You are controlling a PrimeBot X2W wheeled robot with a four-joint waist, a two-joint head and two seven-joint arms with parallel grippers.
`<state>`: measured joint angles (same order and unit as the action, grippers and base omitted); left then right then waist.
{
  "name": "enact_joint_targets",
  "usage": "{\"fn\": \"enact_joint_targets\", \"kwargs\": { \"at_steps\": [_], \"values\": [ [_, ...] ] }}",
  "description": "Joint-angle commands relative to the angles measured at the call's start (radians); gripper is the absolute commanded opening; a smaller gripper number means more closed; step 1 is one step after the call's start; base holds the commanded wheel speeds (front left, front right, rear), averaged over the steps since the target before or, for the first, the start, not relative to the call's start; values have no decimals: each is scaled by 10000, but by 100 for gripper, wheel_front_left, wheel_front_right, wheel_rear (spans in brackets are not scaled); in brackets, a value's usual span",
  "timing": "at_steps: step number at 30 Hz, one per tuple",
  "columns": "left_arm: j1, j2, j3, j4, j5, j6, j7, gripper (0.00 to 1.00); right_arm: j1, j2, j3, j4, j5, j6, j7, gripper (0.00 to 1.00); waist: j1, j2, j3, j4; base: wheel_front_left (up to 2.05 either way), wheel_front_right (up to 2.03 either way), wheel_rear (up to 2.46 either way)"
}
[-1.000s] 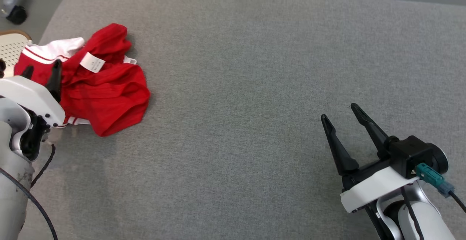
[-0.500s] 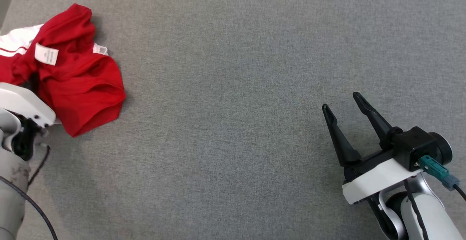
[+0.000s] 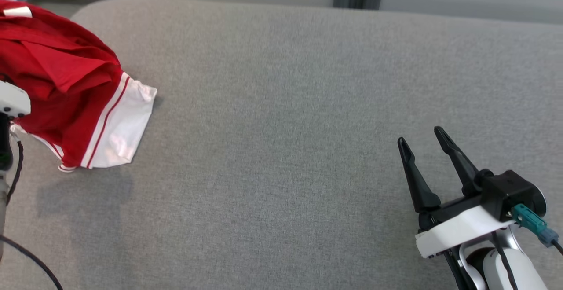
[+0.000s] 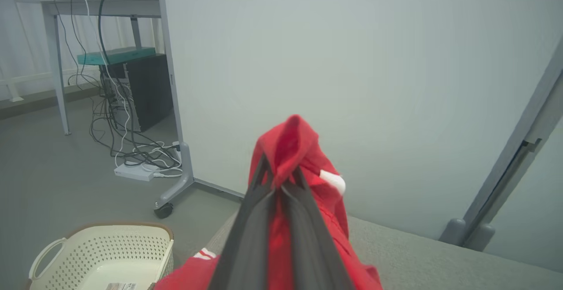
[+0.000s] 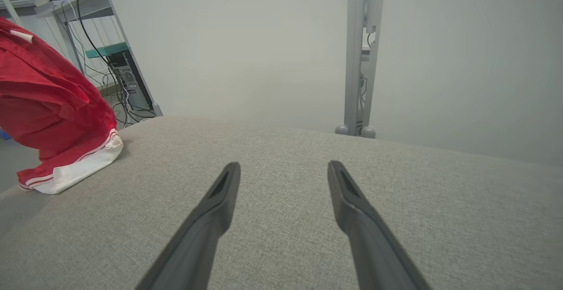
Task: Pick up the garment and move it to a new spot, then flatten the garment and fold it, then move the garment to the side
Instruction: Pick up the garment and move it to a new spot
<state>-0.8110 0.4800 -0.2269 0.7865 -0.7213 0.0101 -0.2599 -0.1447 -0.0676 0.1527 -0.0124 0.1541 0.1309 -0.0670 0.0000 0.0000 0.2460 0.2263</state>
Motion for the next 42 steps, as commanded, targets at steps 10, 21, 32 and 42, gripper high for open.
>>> {"fn": "enact_joint_targets", "kwargs": {
  "at_steps": [10,21,32,42],
  "values": [
    [4060,313,631,-5449,434,2111,224,0,570,137,-124,16,147,-3,-286,100,0,0,-1214,-512,0,0,0],
    [7114,562,863,-9618,661,3952,1090,0,889,142,-63,-212,323,-3,-227,100,0,0,-1503,-889,0,0,0],
    [6389,497,-786,-11045,1505,3707,1911,0,518,139,32,-512,317,-3,-192,100,0,0,-1115,-1954,0,0,0],
    [4520,-685,-3095,-10090,1921,2423,2532,0,245,142,66,-579,523,-3,-478,100,0,0,-31,-4040,0,0,0]
  ]
}}
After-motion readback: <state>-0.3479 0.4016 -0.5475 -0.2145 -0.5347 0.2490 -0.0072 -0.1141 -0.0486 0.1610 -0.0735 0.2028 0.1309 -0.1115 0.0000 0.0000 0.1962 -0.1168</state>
